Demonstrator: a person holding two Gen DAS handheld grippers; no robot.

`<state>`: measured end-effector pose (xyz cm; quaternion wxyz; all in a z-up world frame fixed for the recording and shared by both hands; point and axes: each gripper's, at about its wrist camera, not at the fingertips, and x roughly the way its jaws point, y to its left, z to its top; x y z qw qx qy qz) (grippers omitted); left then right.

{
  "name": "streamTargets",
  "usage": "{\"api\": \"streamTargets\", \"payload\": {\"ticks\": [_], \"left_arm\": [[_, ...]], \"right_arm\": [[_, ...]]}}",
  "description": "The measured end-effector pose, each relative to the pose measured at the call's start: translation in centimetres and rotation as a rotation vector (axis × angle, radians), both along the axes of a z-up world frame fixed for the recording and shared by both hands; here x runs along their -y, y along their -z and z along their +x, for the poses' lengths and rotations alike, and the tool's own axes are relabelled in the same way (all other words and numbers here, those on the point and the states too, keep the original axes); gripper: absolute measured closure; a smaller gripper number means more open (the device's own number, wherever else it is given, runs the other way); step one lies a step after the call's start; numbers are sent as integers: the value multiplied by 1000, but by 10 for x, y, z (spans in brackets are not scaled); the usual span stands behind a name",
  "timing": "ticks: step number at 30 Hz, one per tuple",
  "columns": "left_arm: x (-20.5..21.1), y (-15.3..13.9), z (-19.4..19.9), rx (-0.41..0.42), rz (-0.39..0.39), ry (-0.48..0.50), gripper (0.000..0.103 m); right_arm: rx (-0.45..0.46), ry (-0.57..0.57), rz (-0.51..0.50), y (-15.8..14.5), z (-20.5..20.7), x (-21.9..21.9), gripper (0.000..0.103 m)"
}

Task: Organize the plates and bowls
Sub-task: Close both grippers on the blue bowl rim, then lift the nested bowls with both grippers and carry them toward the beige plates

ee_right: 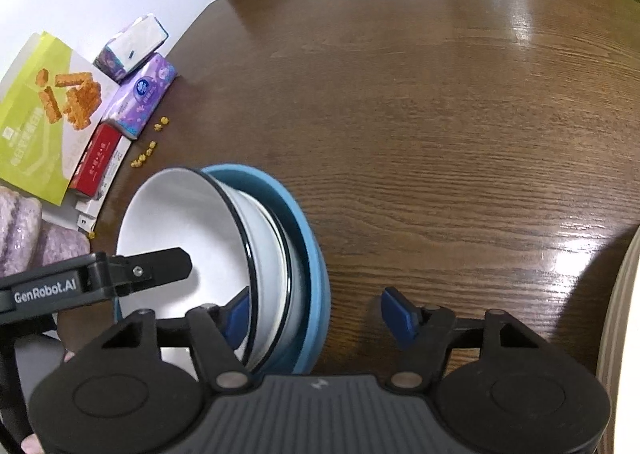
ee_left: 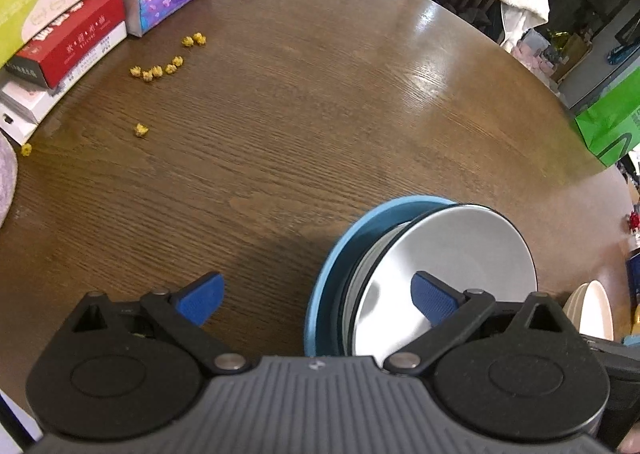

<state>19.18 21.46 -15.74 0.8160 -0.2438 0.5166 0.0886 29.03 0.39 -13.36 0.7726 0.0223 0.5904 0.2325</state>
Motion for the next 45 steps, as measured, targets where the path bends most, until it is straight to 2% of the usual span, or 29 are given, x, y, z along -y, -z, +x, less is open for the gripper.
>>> {"api": "streamTargets", "payload": {"ticks": [3, 5, 8, 16, 19, 22, 24, 30, 45], "left_arm": [[-1, 6, 1, -12, -35, -1, 12], [-2, 10, 2, -23, -59, 4, 28], [-3, 13, 2, -15, -99, 6, 32], [-10, 22, 2, -1, -168, -7, 32], [-11, 23, 1, 2, -172, -4, 32], [-10, 23, 1, 9, -191, 4, 40], [-9, 23, 1, 21, -215, 14, 49], [-6, 22, 1, 29, -209, 22, 49], [0, 21, -2, 47, -194, 44, 49]], "right_arm": [[-9, 1, 19, 2, 2, -2, 38], [-16, 3, 33, 4, 3, -2, 38], [-30, 13, 58, 7, 3, -1, 38], [-39, 13, 96, 11, 5, -3, 39], [-52, 8, 118, 13, 6, -4, 43], [-74, -2, 154, 14, 7, -5, 52], [-75, -1, 156, 14, 7, -5, 52], [-77, -2, 165, 15, 7, -4, 53], [-12, -53, 145, 6, 1, -5, 54]]}}
